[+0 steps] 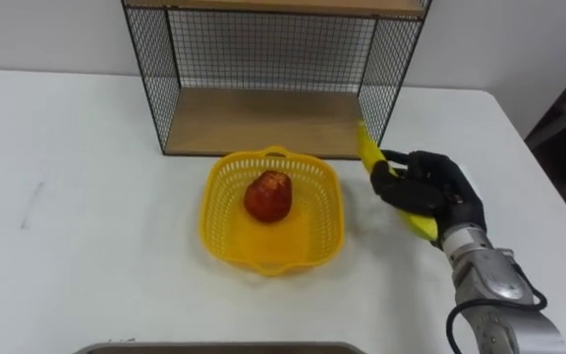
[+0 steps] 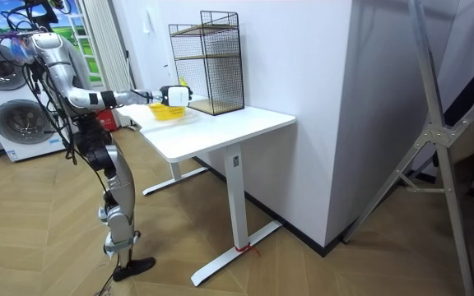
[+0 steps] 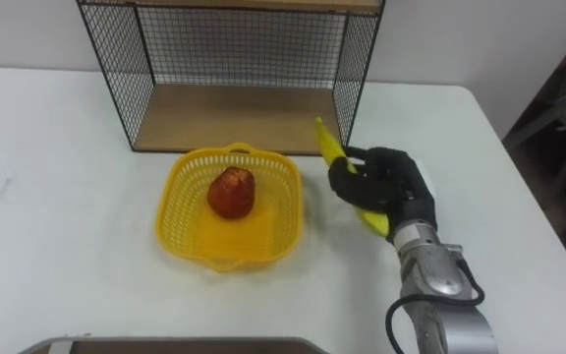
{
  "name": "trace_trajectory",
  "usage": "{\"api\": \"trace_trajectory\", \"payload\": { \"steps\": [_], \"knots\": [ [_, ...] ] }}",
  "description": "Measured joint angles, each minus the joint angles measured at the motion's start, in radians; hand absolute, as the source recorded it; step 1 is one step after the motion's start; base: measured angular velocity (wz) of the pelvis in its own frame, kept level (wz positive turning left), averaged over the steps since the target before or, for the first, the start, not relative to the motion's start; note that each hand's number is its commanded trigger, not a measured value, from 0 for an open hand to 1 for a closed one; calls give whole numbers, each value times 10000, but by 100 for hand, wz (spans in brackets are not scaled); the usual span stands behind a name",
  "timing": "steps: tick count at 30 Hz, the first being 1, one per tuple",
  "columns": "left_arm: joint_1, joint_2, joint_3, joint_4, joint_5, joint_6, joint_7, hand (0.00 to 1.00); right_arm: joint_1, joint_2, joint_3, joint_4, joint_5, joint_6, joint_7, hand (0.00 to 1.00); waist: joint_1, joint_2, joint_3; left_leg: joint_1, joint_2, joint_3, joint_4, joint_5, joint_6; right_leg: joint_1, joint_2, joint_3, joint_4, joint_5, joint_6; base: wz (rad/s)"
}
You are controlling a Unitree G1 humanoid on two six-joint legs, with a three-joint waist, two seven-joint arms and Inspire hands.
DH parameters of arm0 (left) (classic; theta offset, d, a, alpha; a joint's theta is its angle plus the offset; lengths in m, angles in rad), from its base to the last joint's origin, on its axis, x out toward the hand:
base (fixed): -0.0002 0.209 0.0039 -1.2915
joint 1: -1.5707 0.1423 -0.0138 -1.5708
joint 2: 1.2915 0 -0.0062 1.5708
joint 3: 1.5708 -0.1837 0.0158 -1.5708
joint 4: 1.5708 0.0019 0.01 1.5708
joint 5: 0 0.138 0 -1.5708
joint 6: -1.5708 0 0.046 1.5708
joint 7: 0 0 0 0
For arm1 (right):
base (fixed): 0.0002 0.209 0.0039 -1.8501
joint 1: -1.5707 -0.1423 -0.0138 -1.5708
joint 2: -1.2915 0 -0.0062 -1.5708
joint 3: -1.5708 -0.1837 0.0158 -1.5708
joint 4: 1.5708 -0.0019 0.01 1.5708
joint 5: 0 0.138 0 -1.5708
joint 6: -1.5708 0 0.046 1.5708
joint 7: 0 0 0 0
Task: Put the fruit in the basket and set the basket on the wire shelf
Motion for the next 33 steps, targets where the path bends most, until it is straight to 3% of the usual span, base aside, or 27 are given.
{"api": "trace_trajectory", "payload": {
  "steps": [11, 14, 18, 25, 28, 32, 33],
  "knots": [
    [35, -209, -105, 15, 33, -235, -23, 0, -3, 15, 57, -1604, 125, -380, 539, 100, 88, 79, -2, -15, 0, -9, 12, 1, -1, -11, 6, -4, 3, 2, -3, 0],
    [-89, -199, -101, 203, 34, -333, -78, 0, -3, 7, 151, -1756, -523, -456, 529, 100, 225, 123, -23, -1, 2, 0, 53, 2, -1, -11, 6, 0, 8, 5, -5, 0],
    [-257, -202, -142, 438, -6, -350, -265, 0, -31, -4, 693, -1991, -2484, -490, 543, 100, 343, 100, -63, -99, 2, 12, 72, 3, -1, -149, 7, 41, 64, 4, -4, -2],
    [-527, -125, -402, 633, -6, -366, -421, 0, -109, -49, 914, -2148, -3813, -491, 882, 100, 566, 23, -40, -162, 6, 18, 55, 7, 3, -257, 8, 75, 141, 4, -4, -1],
    [-603, -78, -403, 684, -11, -385, -535, 0, -116, -257, 1180, -2308, -4494, -491, 1077, 100, 582, -45, -18, -162, 13, 77, -7, 7, 3, -286, 14, 123, 142, 4, -5, -5],
    [-665, 85, -470, 692, -15, -584, -628, 0, -116, -364, 1532, -2334, -5117, -491, 1242, 100, 657, -157, 9, -160, 12, 79, -7, 7, 3, -273, 11, 116, 140, 5, -4, 0],
    [-767, 111, -482, 691, -15, -594, -627, 0, -115, -364, 1563, -2334, -5319, -491, 1269, 88, 701, -165, 14, -157, 10, 77, -9, 7, 3, -265, 7, 108, 140, 5, -4, 0]
  ]
}}
